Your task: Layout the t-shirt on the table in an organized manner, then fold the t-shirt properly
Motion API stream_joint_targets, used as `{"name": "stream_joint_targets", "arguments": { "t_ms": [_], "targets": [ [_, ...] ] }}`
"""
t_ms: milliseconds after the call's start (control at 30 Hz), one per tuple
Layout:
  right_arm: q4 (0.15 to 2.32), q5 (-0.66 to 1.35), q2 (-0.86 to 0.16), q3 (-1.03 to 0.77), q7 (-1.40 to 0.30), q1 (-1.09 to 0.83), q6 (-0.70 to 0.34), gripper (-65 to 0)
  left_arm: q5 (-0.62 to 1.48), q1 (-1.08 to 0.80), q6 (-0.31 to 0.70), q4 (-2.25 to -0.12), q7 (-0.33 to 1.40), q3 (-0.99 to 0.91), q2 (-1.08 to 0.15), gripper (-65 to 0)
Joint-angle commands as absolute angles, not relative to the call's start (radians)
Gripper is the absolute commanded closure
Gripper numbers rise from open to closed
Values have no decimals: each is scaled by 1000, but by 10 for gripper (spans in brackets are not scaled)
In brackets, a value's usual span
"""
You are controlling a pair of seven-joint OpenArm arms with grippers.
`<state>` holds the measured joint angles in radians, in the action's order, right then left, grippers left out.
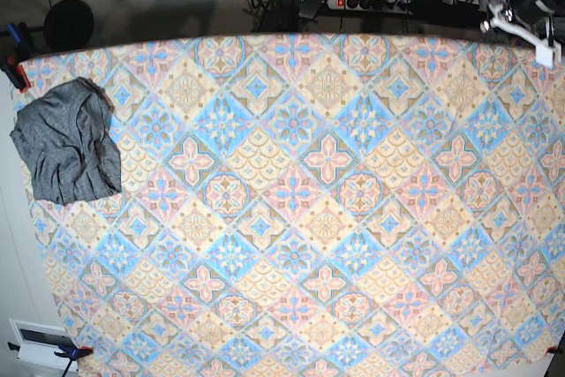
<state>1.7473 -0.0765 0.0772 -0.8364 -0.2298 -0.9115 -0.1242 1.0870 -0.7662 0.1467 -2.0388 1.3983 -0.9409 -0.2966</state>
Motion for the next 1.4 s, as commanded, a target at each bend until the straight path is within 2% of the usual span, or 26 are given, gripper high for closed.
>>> {"name": "stream_joint_targets", "arguments": {
  "t_ms": [0, 300, 600, 933, 1033, 1167, 1367],
  "targets": [
    [1724, -76, 73, -825, -208, -943, -117, -289, 1107, -812, 147, -2051, 1396, -946, -302, -90],
    [1448, -77, -56, -584, -90, -966, -114, -289, 1078, -934, 147, -2025, 1395, -943, -246, -90],
    [1142, -77, -70, -435, 68, -961, -113, -289, 901, -935, 148, -1968, 1380, -848, -196, -90],
    [941, -77, -90, -412, 176, -820, -113, -289, 728, -926, 148, -1558, 1032, -731, -196, -90],
    [886, -79, -91, -412, 206, -802, -113, -289, 694, -897, 148, -1468, 989, -707, -196, -90],
    [846, -79, -91, -412, 211, -802, -113, -289, 661, -835, 148, -1348, 934, -668, -234, -90],
    [819, -79, -91, -412, 217, -771, -113, -289, 657, -806, 150, -1208, 717, -561, -292, -90]
  ]
}}
